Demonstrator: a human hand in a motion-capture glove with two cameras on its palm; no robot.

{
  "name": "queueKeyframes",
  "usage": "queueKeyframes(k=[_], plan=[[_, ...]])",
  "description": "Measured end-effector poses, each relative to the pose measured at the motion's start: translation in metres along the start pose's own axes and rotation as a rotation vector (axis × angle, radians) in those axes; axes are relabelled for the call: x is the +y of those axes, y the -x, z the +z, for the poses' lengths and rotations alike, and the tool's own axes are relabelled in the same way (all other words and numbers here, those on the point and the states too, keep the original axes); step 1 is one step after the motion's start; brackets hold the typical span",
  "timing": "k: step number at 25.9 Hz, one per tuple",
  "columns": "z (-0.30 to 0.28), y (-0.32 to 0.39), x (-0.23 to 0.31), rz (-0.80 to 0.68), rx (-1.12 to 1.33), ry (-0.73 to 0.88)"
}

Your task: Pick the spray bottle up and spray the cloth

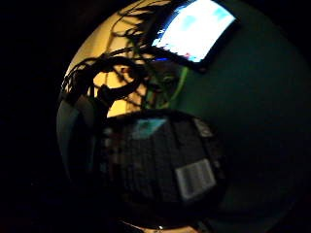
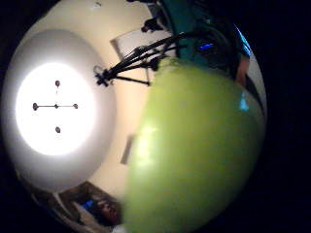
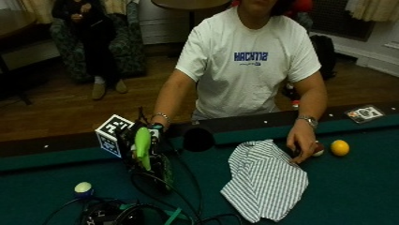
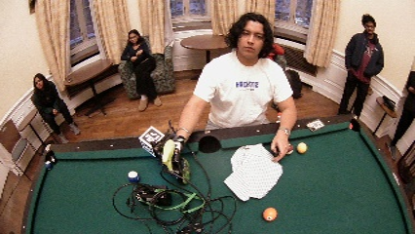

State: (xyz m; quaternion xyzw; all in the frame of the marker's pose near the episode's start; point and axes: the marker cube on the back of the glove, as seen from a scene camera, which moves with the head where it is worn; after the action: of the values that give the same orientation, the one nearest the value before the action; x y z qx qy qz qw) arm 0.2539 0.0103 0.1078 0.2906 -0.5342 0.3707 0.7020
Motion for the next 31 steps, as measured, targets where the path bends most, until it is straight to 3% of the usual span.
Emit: queueKeyframes(k=[7, 15, 20, 22, 27, 31], plan=[[-0.007, 0.12, 0.011, -0.235, 0.0, -0.052], [0.002, 0.269, 0.05, -0.419, 0.155, 0.164], [0.013, 0.293, 0.076, -0.478, 0.31, 0.323], [0.028, 0.293, 0.084, -0.456, 0.409, 0.396], [0.127, 0.276, 0.087, -0.187, 0.851, 0.595], [0.171, 0.245, 0.1, -0.119, 1.091, 0.714]])
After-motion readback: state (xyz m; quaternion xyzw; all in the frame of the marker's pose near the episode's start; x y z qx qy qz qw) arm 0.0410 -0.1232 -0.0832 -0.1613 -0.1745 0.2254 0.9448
